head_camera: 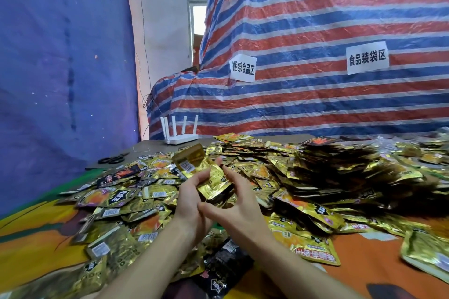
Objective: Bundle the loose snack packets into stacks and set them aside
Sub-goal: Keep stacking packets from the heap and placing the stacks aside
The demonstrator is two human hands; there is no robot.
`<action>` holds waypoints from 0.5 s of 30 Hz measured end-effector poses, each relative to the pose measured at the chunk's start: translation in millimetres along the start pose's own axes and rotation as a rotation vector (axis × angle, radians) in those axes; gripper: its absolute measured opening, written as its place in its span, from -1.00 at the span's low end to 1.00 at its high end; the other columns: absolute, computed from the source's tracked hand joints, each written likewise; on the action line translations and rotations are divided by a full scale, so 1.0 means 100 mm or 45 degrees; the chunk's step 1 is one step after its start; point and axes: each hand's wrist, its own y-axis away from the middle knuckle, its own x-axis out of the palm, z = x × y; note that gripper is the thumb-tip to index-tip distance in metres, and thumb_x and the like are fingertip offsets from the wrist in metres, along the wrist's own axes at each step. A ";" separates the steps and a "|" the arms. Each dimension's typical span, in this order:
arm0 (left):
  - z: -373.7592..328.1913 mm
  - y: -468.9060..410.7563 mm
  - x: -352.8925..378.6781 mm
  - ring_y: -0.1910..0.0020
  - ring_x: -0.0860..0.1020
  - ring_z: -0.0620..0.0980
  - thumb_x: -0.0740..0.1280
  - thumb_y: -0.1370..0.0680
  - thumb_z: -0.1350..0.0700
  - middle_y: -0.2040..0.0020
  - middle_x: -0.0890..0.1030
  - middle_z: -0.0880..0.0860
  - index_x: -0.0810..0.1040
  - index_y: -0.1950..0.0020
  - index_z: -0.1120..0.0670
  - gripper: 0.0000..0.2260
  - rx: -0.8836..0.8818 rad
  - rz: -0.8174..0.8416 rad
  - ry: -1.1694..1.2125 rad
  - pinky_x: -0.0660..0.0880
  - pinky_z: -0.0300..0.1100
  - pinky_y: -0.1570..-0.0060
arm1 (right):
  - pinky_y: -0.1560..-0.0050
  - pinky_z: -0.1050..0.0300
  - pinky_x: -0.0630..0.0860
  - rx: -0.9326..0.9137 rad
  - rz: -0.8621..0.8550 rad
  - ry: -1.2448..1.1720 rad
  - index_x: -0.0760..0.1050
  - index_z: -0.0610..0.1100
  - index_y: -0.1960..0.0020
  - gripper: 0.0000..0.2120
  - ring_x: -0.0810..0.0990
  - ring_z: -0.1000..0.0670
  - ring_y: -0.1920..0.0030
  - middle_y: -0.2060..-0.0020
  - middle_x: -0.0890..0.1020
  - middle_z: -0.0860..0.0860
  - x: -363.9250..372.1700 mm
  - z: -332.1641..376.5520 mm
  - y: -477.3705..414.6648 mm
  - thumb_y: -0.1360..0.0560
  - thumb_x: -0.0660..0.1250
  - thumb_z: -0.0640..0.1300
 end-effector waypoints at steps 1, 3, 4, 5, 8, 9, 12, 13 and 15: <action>-0.01 0.02 0.00 -0.03 0.70 0.18 0.34 -0.44 0.01 -0.09 0.70 0.21 0.73 -0.13 0.11 -0.65 -0.048 0.017 -0.028 0.66 0.01 0.14 | -0.17 0.62 0.28 -0.006 0.001 -0.019 0.26 0.01 -0.54 -0.15 0.28 0.55 -0.25 -0.29 0.37 0.28 -0.01 0.00 0.00 -0.36 0.58 -0.17; -0.03 0.05 0.01 -0.08 0.68 0.19 0.38 -0.47 -0.03 -0.11 0.68 0.22 0.72 -0.11 0.21 -0.63 -0.171 0.055 -0.056 0.65 0.01 0.06 | -0.33 0.42 0.37 -0.024 -0.039 -0.020 0.25 -0.03 -0.55 -0.12 0.33 0.38 -0.35 -0.35 0.39 0.16 -0.06 0.00 -0.02 -0.34 0.61 -0.15; -0.02 0.05 0.02 -0.13 0.66 0.19 0.39 -0.50 -0.04 -0.15 0.67 0.23 0.70 -0.13 0.24 -0.61 -0.213 0.079 -0.070 0.63 0.01 -0.03 | -0.35 0.34 0.40 -0.037 -0.075 0.006 0.27 -0.04 -0.54 -0.13 0.37 0.30 -0.36 -0.34 0.40 0.12 -0.09 -0.01 -0.03 -0.34 0.62 -0.15; -0.01 0.05 0.03 -0.19 0.64 0.19 0.39 -0.52 -0.04 -0.21 0.64 0.24 0.68 -0.16 0.26 -0.59 -0.238 0.099 -0.087 0.59 0.02 -0.14 | -0.34 0.30 0.43 -0.049 -0.107 0.031 0.29 -0.05 -0.53 -0.14 0.41 0.26 -0.33 -0.30 0.42 0.10 -0.13 -0.01 -0.04 -0.33 0.62 -0.14; 0.02 0.03 0.04 -0.25 0.61 0.17 0.41 -0.51 -0.01 -0.28 0.60 0.25 0.65 -0.20 0.28 -0.59 -0.263 0.139 -0.107 0.52 0.01 -0.28 | -0.30 0.12 0.52 -0.084 -0.138 0.092 0.35 -0.07 -0.46 -0.20 0.50 0.14 -0.27 -0.22 0.45 0.06 -0.21 -0.02 -0.07 -0.30 0.63 -0.13; 0.02 0.03 0.04 -0.23 0.62 0.17 0.41 -0.51 0.00 -0.27 0.61 0.24 0.66 -0.19 0.28 -0.60 -0.266 0.147 -0.108 0.56 0.00 -0.23 | -0.28 0.11 0.53 -0.104 -0.134 0.128 0.36 -0.07 -0.45 -0.20 0.51 0.13 -0.25 -0.20 0.45 0.07 -0.22 -0.03 -0.08 -0.30 0.63 -0.12; -0.01 0.03 0.02 -0.16 0.65 0.16 0.36 -0.54 0.01 -0.23 0.63 0.23 0.66 -0.18 0.29 -0.62 -0.316 0.166 -0.091 0.62 -0.01 -0.08 | -0.22 0.38 0.46 -0.177 -0.102 0.270 0.32 -0.08 -0.48 -0.16 0.45 0.28 -0.20 -0.16 0.42 0.09 -0.25 -0.03 -0.10 -0.30 0.61 -0.02; -0.02 0.03 0.02 -0.15 0.65 0.16 0.35 -0.56 0.02 -0.22 0.64 0.22 0.66 -0.19 0.29 -0.62 -0.333 0.166 -0.088 0.62 0.00 -0.08 | -0.17 0.48 0.42 -0.197 -0.084 0.320 0.31 -0.07 -0.50 -0.14 0.41 0.35 -0.19 -0.15 0.41 0.10 -0.26 -0.02 -0.11 -0.30 0.59 0.03; -0.02 0.04 0.02 -0.12 0.67 0.15 0.35 -0.57 0.02 -0.19 0.65 0.21 0.66 -0.19 0.28 -0.63 -0.363 0.169 -0.090 0.62 0.00 -0.07 | -0.09 0.55 0.37 -0.219 -0.054 0.402 0.30 -0.07 -0.49 -0.14 0.38 0.40 -0.15 -0.14 0.38 0.11 -0.28 -0.01 -0.12 -0.28 0.53 0.12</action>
